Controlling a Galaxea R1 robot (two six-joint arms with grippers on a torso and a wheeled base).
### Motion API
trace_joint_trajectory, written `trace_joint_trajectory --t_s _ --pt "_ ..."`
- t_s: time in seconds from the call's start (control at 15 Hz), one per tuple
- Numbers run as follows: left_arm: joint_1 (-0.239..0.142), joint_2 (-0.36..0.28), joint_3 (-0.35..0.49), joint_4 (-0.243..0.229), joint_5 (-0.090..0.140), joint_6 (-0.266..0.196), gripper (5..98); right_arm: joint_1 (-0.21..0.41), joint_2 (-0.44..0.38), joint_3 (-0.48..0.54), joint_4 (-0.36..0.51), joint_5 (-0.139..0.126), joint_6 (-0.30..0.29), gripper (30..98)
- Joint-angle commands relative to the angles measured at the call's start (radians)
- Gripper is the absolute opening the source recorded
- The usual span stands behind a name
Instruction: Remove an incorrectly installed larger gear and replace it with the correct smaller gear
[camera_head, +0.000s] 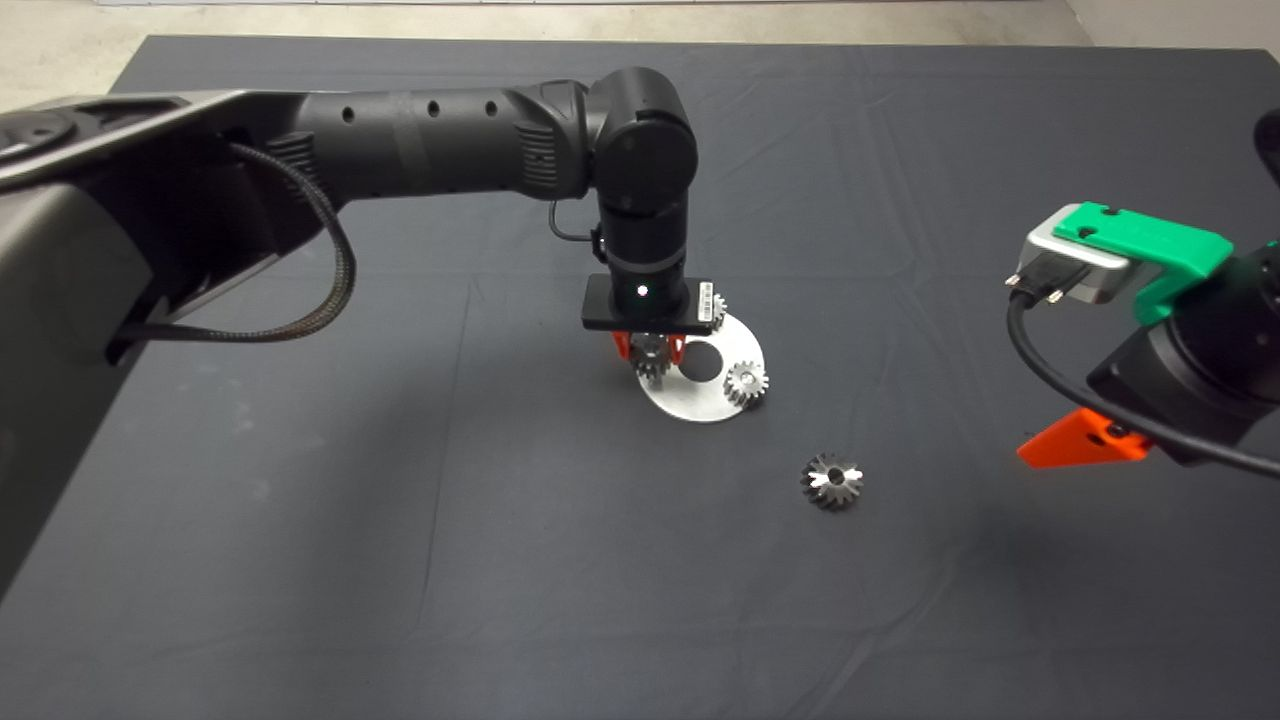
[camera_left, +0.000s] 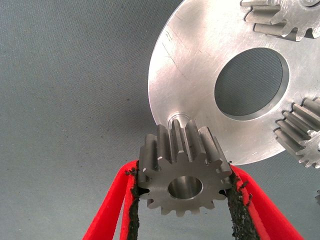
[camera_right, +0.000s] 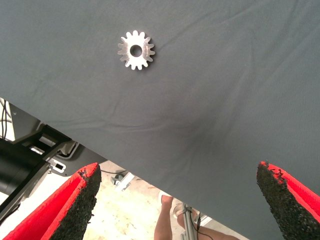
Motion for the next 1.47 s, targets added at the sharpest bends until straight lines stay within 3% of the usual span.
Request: trace_joint_trajectory --t_s 0.0,0.33,1.4 --pt "-0.023 0.006 0.003 -0.021 0.006 0.006 37.2 0.025 -0.002 0.005 0.036 -0.118 0.007 82.4" --pt "-0.023 0.008 -0.015 -0.021 0.004 0.034 37.2 0.025 0.004 0.002 0.036 -0.117 0.007 82.4" --pt "-0.017 0.012 -0.019 -0.023 0.004 0.037 37.2 0.025 0.003 0.003 0.035 -0.118 0.007 82.4"
